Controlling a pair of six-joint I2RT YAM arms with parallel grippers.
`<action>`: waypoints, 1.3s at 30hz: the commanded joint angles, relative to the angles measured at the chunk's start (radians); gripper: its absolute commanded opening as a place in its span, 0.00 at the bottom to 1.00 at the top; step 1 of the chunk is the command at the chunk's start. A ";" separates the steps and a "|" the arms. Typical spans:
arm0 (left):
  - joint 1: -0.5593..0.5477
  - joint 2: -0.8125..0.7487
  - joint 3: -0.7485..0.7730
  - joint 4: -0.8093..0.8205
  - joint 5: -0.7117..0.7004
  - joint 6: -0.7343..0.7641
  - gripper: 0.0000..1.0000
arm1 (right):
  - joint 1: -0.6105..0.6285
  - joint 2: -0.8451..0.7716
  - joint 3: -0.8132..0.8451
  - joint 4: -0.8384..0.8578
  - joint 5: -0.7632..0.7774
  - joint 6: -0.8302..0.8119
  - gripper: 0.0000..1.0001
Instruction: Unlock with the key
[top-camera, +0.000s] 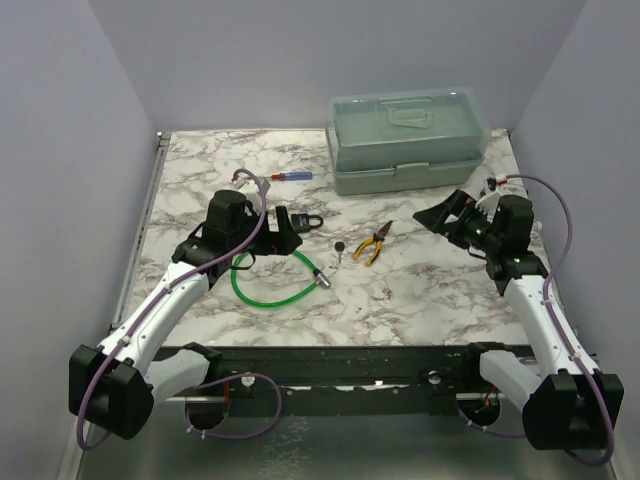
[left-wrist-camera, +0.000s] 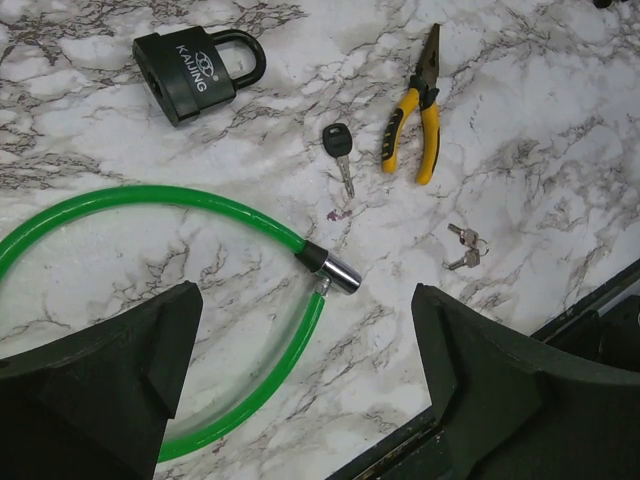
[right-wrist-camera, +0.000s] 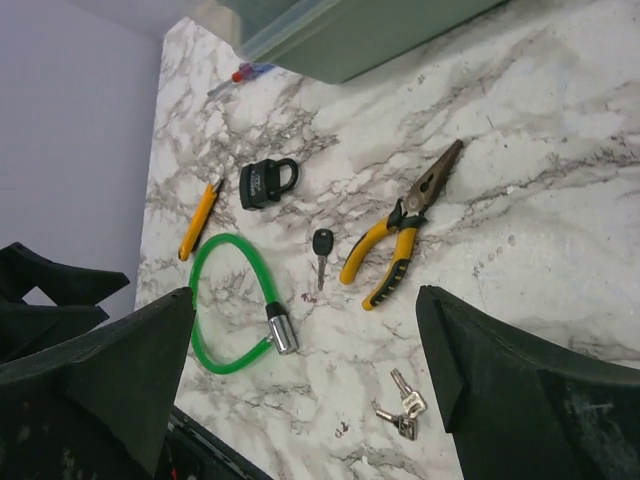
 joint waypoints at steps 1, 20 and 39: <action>-0.017 0.015 0.029 -0.001 -0.006 0.013 0.93 | -0.001 -0.005 0.002 -0.175 0.063 -0.011 1.00; -0.028 0.018 0.040 -0.045 -0.098 0.003 0.86 | 0.500 0.263 0.103 -0.462 0.423 0.001 0.75; -0.066 0.011 0.046 -0.070 -0.177 0.014 0.85 | 0.672 0.444 0.142 -0.519 0.642 0.090 0.51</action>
